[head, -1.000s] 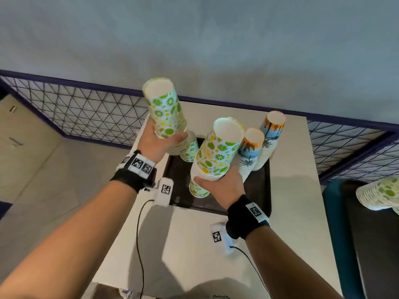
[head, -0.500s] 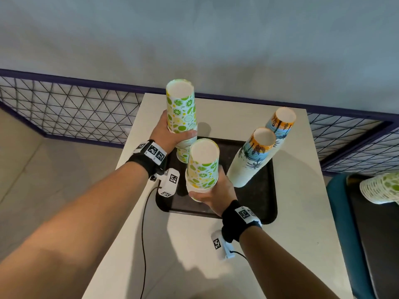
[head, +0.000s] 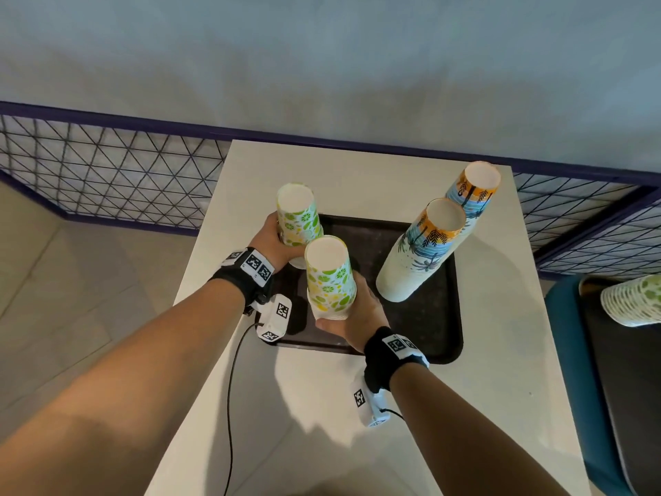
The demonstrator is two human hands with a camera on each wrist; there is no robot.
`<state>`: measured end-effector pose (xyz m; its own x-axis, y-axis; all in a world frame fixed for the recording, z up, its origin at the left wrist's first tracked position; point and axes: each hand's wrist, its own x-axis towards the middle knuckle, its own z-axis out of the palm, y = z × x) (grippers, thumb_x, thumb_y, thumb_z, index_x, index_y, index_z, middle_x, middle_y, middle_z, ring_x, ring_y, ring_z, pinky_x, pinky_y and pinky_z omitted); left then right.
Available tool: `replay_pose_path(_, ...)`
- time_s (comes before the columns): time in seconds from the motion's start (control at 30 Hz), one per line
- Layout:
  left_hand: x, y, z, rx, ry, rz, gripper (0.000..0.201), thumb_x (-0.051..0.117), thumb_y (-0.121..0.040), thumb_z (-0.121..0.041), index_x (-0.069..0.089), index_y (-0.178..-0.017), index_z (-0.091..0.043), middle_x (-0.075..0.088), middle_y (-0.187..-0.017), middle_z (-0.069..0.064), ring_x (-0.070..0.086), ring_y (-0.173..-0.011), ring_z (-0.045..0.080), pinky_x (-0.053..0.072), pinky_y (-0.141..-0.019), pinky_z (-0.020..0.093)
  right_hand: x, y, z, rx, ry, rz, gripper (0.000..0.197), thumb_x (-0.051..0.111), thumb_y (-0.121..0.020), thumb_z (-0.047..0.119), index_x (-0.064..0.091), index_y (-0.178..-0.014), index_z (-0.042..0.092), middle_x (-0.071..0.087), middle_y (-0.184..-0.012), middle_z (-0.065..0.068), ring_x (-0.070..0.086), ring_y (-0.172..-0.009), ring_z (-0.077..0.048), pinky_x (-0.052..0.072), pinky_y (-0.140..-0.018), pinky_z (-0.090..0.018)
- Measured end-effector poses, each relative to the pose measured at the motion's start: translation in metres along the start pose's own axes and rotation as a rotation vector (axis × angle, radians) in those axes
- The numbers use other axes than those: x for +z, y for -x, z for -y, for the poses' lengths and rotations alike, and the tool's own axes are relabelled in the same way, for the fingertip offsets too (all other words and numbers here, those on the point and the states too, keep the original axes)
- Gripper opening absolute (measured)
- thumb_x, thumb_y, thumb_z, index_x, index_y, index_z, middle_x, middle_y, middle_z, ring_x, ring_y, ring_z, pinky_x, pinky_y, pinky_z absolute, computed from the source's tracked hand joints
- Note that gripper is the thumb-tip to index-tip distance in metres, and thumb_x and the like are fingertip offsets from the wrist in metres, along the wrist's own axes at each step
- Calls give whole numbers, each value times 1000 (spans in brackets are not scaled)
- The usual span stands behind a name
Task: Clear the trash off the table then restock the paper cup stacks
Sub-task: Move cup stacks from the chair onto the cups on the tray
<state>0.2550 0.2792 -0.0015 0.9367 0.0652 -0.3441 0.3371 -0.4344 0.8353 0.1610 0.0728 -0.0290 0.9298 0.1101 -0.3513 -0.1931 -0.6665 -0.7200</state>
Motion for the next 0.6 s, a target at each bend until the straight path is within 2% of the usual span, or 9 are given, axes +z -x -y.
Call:
replay_pose_path(0.07,-7,5,-9,51,2,-40,118,99,-60,-36,35,-157,-19,56,-149,11,59,-134,29,51,-111,46,3,2,-3,-5,-42,-67,120,90,-49,56,26,-148,35,53,-141,6,53,-131,-19,45,-112,-47)
replay_pose_path(0.1,-13,6,-13,97,3,-67,118,100,-61,-32,33,-158,-25,53,-152,10,56,-136,28,50,-113,48,3,5,-3,-31,-62,-108,120,91,-48,55,28,-148,34,53,-140,6,53,-131,-19,45,-112,-46)
replay_pose_path(0.17,-25,10,-24,198,-7,-115,116,100,-64,-29,32,-157,-42,47,-153,9,52,-136,24,47,-113,44,2,8,-3,-88,-82,-172,113,94,-52,48,35,-146,30,51,-135,12,53,-129,-16,46,-111,-39)
replay_pose_path(0.23,-34,16,-35,297,-44,-146,101,96,-71,-22,40,-152,-48,49,-150,8,54,-132,20,46,-111,38,-1,10,1,-108,-86,-168,101,95,-57,42,41,-140,28,50,-127,14,54,-123,-13,49,-107,-34)
replay_pose_path(0.33,-37,24,-46,440,-181,-177,62,89,-80,-18,65,-135,-32,61,-140,-1,59,-127,15,49,-113,38,-3,9,7,-101,-98,-149,90,94,-61,43,45,-136,28,56,-125,7,56,-110,-8,52,-100,-29)
replay_pose_path(0.4,-35,26,-45,439,-224,-179,47,87,-83,-19,72,-128,-25,65,-140,-1,60,-127,16,47,-112,32,-2,6,10,-100,-121,-148,88,93,-63,43,46,-136,27,59,-125,4,58,-109,-9,52,-97,-27)
replay_pose_path(0.47,-33,27,-44,419,-240,-186,46,86,-85,-22,73,-129,-25,65,-143,-1,60,-130,16,45,-111,25,-2,4,12,-87,-147,-136,87,93,-64,43,46,-135,28,60,-126,5,60,-113,-10,52,-97,-27)
replay_pose_path(0.5,-33,27,-44,408,-239,-188,46,86,-86,-23,72,-130,-26,64,-144,-2,60,-131,16,45,-111,26,-2,3,13,-83,-156,-132,86,92,-64,44,46,-135,30,61,-126,6,60,-113,-11,52,-98,-28)
replay_pose_path(0.6,-36,32,-48,370,-241,-168,53,85,-86,-25,68,-136,-29,62,-146,-4,60,-129,16,48,-114,35,-4,3,15,-71,-178,-114,89,92,-64,45,43,-137,32,61,-126,7,61,-113,-10,55,-100,-32)
